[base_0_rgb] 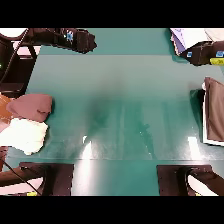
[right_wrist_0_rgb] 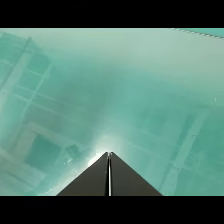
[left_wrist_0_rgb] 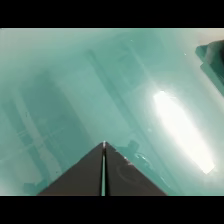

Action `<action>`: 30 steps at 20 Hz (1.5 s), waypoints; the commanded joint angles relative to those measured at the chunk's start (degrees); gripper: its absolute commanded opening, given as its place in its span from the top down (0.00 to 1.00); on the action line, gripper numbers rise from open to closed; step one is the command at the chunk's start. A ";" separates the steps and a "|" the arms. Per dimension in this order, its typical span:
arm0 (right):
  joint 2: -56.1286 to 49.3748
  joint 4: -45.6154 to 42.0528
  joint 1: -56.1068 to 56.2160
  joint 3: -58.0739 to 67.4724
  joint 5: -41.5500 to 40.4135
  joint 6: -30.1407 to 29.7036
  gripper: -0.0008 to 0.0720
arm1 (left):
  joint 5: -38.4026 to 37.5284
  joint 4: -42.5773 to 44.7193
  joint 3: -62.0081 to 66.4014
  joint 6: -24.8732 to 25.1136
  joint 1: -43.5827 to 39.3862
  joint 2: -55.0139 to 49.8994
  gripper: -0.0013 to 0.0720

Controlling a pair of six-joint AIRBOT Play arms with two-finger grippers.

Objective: Fold the shirts.

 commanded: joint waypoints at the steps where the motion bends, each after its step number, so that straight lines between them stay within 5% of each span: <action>1: 0.02 0.07 0.15 0.07 -0.04 -0.02 0.96 | 0.00 0.02 0.02 0.00 0.00 -0.04 0.94; 17: 0.02 0.13 0.15 0.07 0.96 0.00 0.96 | 2.84 2.54 0.09 0.07 1.07 0.20 0.94; 18: 0.02 0.13 0.15 0.07 0.98 0.00 0.96 | 0.17 5.05 0.07 0.02 2.01 0.46 0.69; 19: 0.02 0.13 0.15 0.07 1.05 0.00 0.96 | -4.09 9.81 0.07 -0.07 3.32 0.66 0.21; 20: 0.02 0.11 0.15 0.07 1.14 0.00 0.96 | -8.52 15.56 0.07 -1.09 4.76 0.66 0.15; 24: 0.02 0.11 0.15 0.07 0.61 0.02 0.96 | -18.80 29.81 -4.22 -1.97 13.55 0.63 0.15; 30: 0.02 0.11 0.15 0.07 0.33 0.02 0.96 | -11.85 30.53 -27.41 -2.43 26.97 0.61 0.15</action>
